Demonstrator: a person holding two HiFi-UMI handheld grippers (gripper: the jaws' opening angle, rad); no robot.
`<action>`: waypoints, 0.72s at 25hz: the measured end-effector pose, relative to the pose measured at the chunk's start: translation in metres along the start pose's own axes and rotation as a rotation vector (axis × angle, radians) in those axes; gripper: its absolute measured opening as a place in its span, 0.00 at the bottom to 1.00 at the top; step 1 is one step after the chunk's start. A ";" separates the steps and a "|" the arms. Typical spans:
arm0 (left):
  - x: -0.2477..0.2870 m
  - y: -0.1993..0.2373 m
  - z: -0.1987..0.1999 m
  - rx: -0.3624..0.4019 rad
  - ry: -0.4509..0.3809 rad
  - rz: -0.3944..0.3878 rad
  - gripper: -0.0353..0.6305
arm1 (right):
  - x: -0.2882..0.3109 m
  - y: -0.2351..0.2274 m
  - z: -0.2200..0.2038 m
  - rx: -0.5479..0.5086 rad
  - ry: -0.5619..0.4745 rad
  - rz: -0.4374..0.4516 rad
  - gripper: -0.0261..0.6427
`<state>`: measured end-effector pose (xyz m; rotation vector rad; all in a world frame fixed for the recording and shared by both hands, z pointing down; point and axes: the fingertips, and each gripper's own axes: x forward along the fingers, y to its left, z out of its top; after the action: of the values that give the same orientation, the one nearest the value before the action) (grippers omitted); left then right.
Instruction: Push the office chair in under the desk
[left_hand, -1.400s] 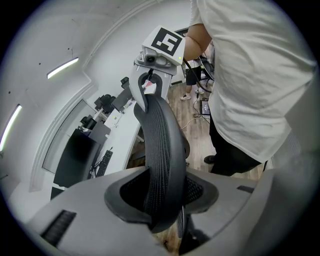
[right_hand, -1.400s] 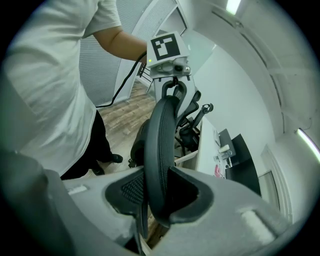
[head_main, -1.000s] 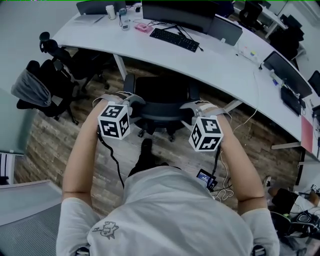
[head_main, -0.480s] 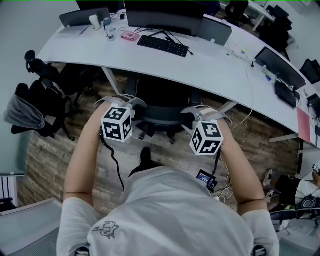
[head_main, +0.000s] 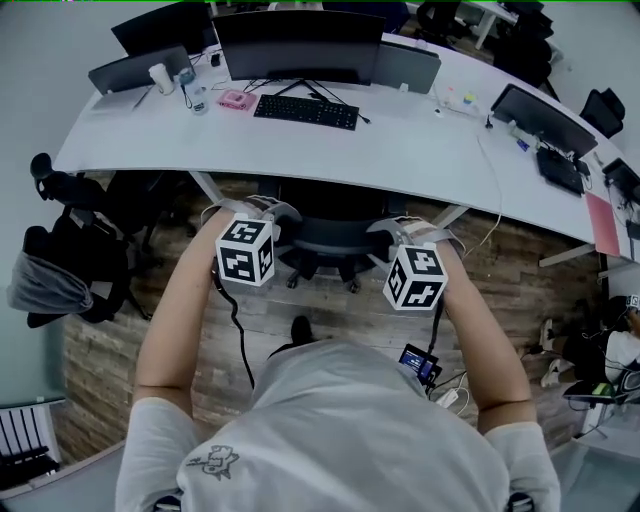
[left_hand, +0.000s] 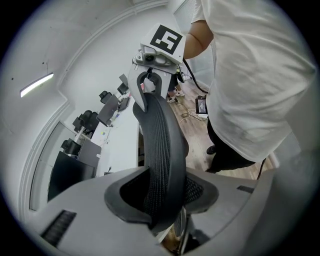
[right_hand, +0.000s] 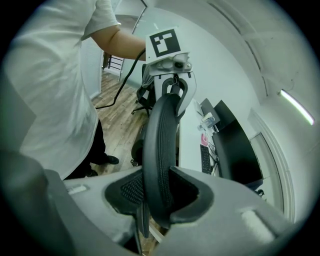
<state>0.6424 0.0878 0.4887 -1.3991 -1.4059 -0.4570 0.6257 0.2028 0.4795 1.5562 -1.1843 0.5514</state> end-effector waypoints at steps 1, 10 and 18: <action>0.002 0.006 -0.002 0.007 -0.003 -0.005 0.27 | 0.002 -0.005 -0.001 0.009 0.006 -0.002 0.21; 0.017 0.053 -0.012 0.056 -0.030 -0.033 0.27 | 0.016 -0.044 -0.020 0.077 0.053 -0.021 0.22; 0.031 0.081 -0.012 0.073 -0.040 -0.028 0.27 | 0.022 -0.068 -0.038 0.098 0.073 -0.050 0.22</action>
<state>0.7267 0.1124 0.4873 -1.3373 -1.4619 -0.3936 0.7030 0.2259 0.4797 1.6303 -1.0741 0.6365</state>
